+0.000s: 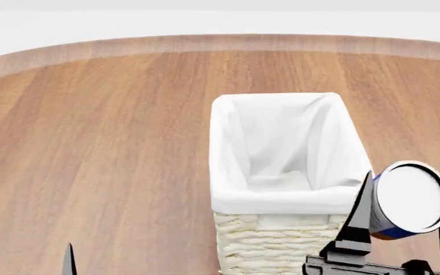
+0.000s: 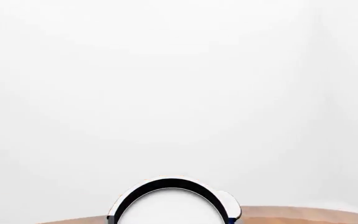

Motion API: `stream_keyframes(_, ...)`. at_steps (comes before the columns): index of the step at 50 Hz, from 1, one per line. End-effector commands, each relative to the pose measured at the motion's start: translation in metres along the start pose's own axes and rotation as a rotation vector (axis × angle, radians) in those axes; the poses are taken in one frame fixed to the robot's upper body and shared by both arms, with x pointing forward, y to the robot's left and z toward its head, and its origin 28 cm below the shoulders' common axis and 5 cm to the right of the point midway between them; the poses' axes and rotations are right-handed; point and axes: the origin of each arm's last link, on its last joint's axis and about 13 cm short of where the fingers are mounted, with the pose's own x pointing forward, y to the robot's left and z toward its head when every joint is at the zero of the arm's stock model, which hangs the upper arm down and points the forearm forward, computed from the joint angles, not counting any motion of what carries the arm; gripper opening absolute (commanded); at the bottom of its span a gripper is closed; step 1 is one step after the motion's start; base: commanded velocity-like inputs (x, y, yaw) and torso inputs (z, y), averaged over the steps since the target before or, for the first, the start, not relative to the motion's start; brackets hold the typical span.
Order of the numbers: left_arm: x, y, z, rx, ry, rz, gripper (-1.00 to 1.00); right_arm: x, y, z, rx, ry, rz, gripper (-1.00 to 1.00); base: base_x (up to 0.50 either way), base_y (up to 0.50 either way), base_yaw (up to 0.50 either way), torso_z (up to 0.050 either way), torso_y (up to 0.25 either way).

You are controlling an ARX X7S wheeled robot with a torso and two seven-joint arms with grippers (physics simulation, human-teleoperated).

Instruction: Pick up the alphabet soup and put it in the basket.

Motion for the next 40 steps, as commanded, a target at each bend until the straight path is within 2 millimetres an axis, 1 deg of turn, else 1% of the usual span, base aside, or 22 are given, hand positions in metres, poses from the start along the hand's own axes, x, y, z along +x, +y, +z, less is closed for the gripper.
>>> stream_keyframes(1, 0.000, 0.001, 0.000, -0.002, 0.000, 0.006, 1.00, 0.045, 0.023, 0.011, -0.010, -0.051, 0.105, -1.00, 0.00, 0.00, 0.00, 0.000, 0.000)
stream_keyframes(4, 0.000, 0.001, 0.000, -0.001, -0.001, 0.004, 1.00, 0.058, 0.028, 0.009, -0.005, -0.043, 0.125, -1.00, 0.00, 0.00, 0.00, 0.000, 0.000)
stream_keyframes(5, 0.000, 0.001, 0.000, -0.001, -0.001, 0.004, 1.00, 0.058, 0.028, 0.009, -0.005, -0.043, 0.125, -1.00, 0.00, 0.00, 0.00, 0.000, 0.000)
stream_keyframes(6, 0.000, 0.001, 0.000, -0.001, -0.001, 0.004, 1.00, 0.065, 0.031, 0.007, -0.005, -0.037, 0.134, -1.00, 0.00, 0.00, 0.00, 0.000, 0.010)
stream_keyframes(9, 0.000, 0.001, 0.000, -0.001, -0.001, 0.007, 1.00, 0.075, 0.036, 0.005, 0.003, -0.022, 0.155, -1.00, 0.00, 0.00, 0.00, 0.000, 0.000)
stream_keyframes(10, 0.000, 0.002, 0.000, -0.002, -0.001, 0.009, 1.00, 0.081, 0.039, 0.005, 0.003, -0.027, 0.159, -1.00, 0.00, 0.00, 0.00, 0.000, 0.000)
stream_keyframes(12, 0.000, 0.002, -0.001, -0.003, -0.001, 0.008, 1.00, 0.090, 0.042, 0.004, 0.038, -0.015, 0.177, -1.00, 0.00, 0.00, 0.00, 0.000, 0.000)
stream_keyframes(13, 0.001, 0.002, -0.001, -0.002, 0.000, 0.009, 1.00, 0.098, 0.044, 0.002, 0.040, -0.009, 0.175, -1.00, 0.00, 0.00, 0.00, 0.000, 0.000)
stream_keyframes(15, 0.001, 0.002, -0.002, -0.002, 0.000, 0.008, 1.00, 0.105, 0.046, -0.001, 0.040, -0.006, 0.176, -1.00, 0.00, 0.00, 0.00, 0.000, 0.000)
stream_keyframes(18, 0.001, 0.002, -0.002, -0.005, 0.001, 0.009, 1.00, 0.116, 0.049, -0.004, 0.087, 0.020, 0.197, -1.00, 0.00, 0.00, 0.00, 0.000, 0.000)
stream_keyframes(20, 0.001, 0.002, -0.002, -0.006, 0.001, 0.009, 1.00, 0.125, 0.052, -0.007, 0.066, 0.019, 0.192, -1.00, 0.00, 0.00, 0.00, 0.000, 0.000)
stream_keyframes(26, 0.001, 0.003, -0.001, -0.005, 0.000, 0.011, 1.00, 0.155, 0.059, -0.013, 0.074, 0.045, 0.196, -1.00, 0.00, 0.00, 0.00, 0.000, 0.002)
stream_keyframes(28, 0.001, 0.003, -0.001, -0.006, 0.000, 0.012, 1.00, 0.161, 0.061, -0.013, 0.067, 0.048, 0.202, -1.00, 0.00, 0.00, 0.00, 0.000, 0.000)
stream_keyframes(30, 0.001, 0.003, -0.002, -0.008, 0.001, 0.012, 1.00, 0.172, 0.063, -0.015, 0.057, 0.064, 0.203, -1.00, 0.00, 0.00, 0.00, 0.000, 0.000)
stream_keyframes(33, 0.002, 0.003, -0.002, -0.007, 0.001, 0.012, 1.00, 0.187, 0.065, -0.021, 0.051, 0.094, 0.202, -1.00, 0.00, 0.00, 0.00, 0.000, 0.000)
stream_keyframes(35, 0.001, 0.003, -0.002, -0.008, 0.002, 0.010, 1.00, 0.199, 0.068, -0.028, -0.014, 0.118, 0.210, -1.00, 0.00, 0.00, 0.00, 0.000, 0.000)
stream_keyframes(38, 0.002, 0.004, -0.001, -0.007, 0.001, 0.013, 1.00, 0.219, 0.069, -0.039, -0.023, 0.163, 0.189, -1.00, 0.00, 0.00, 0.00, 0.000, 0.003)
stream_keyframes(40, 0.002, 0.004, -0.001, -0.008, 0.001, 0.013, 1.00, 0.228, 0.069, -0.044, -0.019, 0.188, 0.181, -1.00, 0.00, 0.00, 0.00, 0.000, 0.000)
